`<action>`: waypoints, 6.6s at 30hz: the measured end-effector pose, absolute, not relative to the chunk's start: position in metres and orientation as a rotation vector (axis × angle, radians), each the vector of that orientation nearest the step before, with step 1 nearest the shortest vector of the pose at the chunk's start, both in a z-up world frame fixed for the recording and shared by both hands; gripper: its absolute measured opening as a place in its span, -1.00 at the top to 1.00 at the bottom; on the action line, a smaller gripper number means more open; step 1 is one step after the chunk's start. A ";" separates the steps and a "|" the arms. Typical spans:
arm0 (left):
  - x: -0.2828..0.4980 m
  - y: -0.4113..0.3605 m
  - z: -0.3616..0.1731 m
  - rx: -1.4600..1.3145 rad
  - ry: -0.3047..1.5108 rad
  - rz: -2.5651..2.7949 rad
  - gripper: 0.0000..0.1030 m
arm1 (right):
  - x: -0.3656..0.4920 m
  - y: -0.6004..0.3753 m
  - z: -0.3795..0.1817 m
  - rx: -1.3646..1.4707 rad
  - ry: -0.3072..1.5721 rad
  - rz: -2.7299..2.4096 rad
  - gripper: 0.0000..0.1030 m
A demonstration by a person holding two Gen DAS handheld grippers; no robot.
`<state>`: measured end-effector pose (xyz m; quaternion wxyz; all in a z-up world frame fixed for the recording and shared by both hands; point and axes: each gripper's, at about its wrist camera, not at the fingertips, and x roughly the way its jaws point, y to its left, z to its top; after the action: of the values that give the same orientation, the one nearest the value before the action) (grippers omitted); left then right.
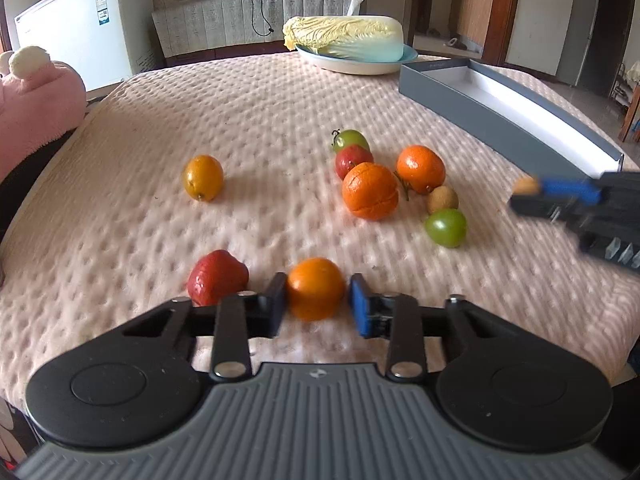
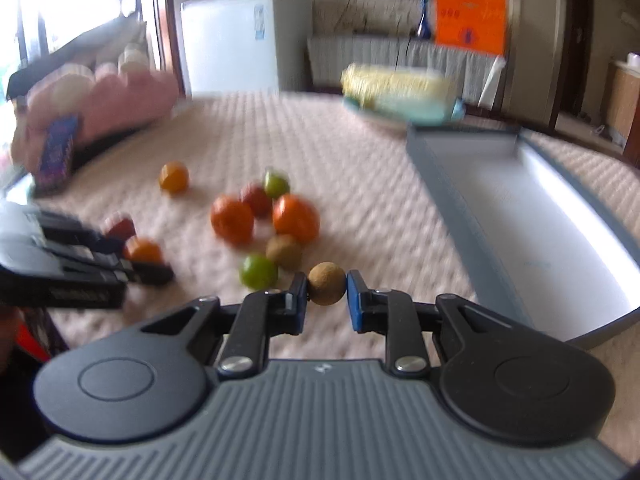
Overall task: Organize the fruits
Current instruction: 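Carry the brown fruit into the grey box and open the right gripper while the left lifts the orange, then lower the orange into the grey box and open the left gripper, then grasp the red apple with the left gripper while the right gripper grasps a green lime, then carry the red apple over the box and release it while the right carries the lime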
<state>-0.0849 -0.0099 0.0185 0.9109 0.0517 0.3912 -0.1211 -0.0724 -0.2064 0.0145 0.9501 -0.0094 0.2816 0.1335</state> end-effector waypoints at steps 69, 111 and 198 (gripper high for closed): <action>-0.033 -0.159 0.066 0.047 0.602 -0.513 -0.29 | -0.067 -0.292 0.004 0.098 0.694 -0.021 -0.09; -0.082 0.032 0.019 0.053 0.792 -0.129 -0.03 | -0.053 -0.152 -0.006 -0.023 0.650 0.246 0.26; 0.046 -0.256 0.038 0.115 0.681 -0.515 0.21 | -0.044 -0.309 0.007 0.076 0.733 -0.049 0.47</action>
<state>0.0456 -0.2558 0.0383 0.9086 0.0560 0.3301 -0.2498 -0.0439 -0.3090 0.0065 0.9326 0.0371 0.3581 -0.0241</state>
